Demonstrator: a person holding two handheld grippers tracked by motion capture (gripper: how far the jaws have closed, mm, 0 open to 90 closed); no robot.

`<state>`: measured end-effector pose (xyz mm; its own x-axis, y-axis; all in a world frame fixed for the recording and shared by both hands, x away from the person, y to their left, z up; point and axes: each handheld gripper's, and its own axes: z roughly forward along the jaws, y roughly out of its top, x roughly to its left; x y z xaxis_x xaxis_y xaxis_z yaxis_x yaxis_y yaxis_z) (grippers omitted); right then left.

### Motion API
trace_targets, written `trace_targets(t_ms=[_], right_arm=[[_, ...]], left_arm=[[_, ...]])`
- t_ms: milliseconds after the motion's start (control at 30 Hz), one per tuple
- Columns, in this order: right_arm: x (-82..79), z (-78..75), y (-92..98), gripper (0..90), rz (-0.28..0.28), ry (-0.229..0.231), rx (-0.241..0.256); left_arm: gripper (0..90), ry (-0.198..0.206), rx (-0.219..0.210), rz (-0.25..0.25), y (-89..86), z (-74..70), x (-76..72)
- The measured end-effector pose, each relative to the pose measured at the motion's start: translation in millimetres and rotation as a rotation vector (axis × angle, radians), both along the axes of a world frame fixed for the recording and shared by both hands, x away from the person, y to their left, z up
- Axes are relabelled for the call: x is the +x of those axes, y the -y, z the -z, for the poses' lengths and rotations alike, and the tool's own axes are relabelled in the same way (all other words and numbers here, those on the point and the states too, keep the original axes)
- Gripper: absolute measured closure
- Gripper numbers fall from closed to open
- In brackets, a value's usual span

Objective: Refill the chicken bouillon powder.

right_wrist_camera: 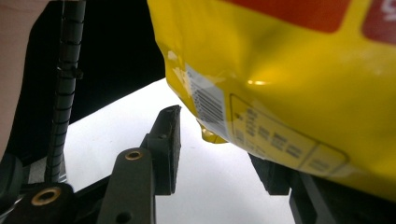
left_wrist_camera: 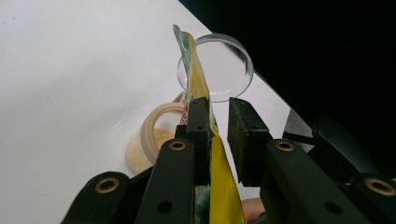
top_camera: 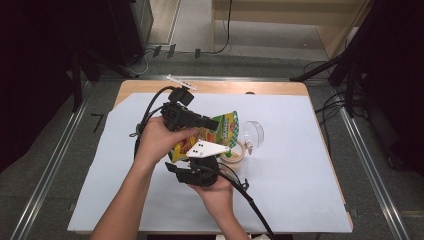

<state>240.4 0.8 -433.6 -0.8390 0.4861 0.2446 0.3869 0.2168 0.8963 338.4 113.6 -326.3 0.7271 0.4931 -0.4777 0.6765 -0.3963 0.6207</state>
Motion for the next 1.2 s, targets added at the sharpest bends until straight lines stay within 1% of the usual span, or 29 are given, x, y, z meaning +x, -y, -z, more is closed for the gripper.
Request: trace_targets(t_ms=[133,233,333,467,600,667,733,767,967,1133,1200], right_arm=[[-0.3,1.8,1.0,55.9,-0.016,-0.009,0.015],[-0.3,2.9,0.9,55.8,-0.020,-0.003,0.009],[-0.5,5.0,0.5,55.4,-0.026,0.005,0.003],[-0.2,6.9,0.0,54.9,-0.038,-0.001,-0.002],[-0.4,9.6,-0.6,54.4,-0.049,0.006,-0.010],[-0.6,11.4,-1.4,53.8,-0.054,0.009,-0.013],[-0.3,13.6,-2.5,53.7,-0.060,0.003,-0.014],[-0.1,14.3,-2.7,53.7,-0.063,0.001,-0.016],[1.0,19.3,-5.2,53.8,-0.070,-0.006,-0.032],[2.6,22.9,-6.3,55.0,-0.078,-0.018,-0.035],[2.7,24.3,-7.0,55.0,-0.084,-0.014,-0.042]], left_arm=[[79.2,-0.006,0.000,-0.003,-1.6,1.6,-1.1],[79.2,-0.011,0.010,-0.006,-3.7,3.5,-1.2],[79.2,-0.024,0.010,-0.005,-6.1,5.6,-1.1],[79.3,-0.030,0.018,-0.006,-8.3,7.3,-1.9],[80.3,-0.036,0.023,-0.006,-10.3,9.1,-2.7],[81.8,-0.024,0.031,0.001,-11.2,10.3,-3.9],[82.6,-0.020,0.041,0.005,-12.5,11.0,-4.8],[82.7,-0.021,0.040,0.005,-13.1,11.7,-5.3],[83.2,-0.048,0.032,-0.001,-18.1,16.8,-5.5],[82.7,-0.048,0.046,-0.001,-18.8,21.2,-7.1],[82.8,-0.048,0.055,0.000,-18.3,22.9,-7.3]])
